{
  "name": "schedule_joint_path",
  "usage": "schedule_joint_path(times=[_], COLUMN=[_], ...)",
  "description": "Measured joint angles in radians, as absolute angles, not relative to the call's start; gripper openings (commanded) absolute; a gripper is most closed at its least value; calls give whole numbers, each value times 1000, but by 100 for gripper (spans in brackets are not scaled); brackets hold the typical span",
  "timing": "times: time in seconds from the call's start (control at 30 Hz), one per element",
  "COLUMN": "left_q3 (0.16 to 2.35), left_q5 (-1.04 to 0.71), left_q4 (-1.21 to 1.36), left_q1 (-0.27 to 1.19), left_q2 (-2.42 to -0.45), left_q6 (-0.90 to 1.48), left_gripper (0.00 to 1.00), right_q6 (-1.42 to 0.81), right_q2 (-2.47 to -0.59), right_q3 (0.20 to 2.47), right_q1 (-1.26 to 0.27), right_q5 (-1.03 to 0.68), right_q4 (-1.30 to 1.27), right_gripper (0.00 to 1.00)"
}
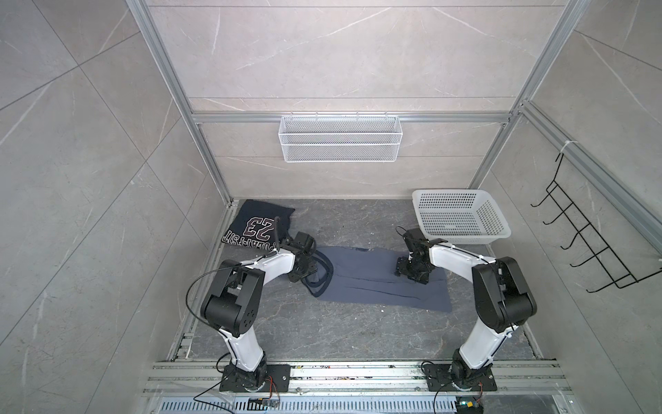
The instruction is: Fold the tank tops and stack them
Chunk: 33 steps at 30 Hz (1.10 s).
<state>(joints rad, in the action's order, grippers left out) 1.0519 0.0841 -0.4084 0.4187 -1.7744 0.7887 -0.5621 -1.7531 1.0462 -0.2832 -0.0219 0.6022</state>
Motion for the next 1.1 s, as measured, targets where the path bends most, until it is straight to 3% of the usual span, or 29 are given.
schedule_joint_path(times=[0.23, 0.5, 0.77, 0.93, 1.1], left_q3=[1359, 1861, 2384, 2456, 2336], left_q5=[97, 139, 222, 257, 244], left_q4=[-509, -650, -865, -944, -936], left_q1=[440, 441, 430, 401, 384], left_q2=[-1994, -2311, -2593, -2600, -2486], left_q6=[709, 567, 428, 371, 352], left_gripper=[54, 56, 73, 81, 80], right_q6=[-641, -800, -921, -919, -850], right_q2=[-1599, -1538, -1635, -1647, -1574], right_q3=[870, 793, 913, 942, 957], right_q1=[-333, -597, -881, -942, -876], right_q5=[-40, -34, -96, -146, -88], right_q4=[590, 551, 517, 544, 635], right_gripper=[74, 74, 75, 77, 77])
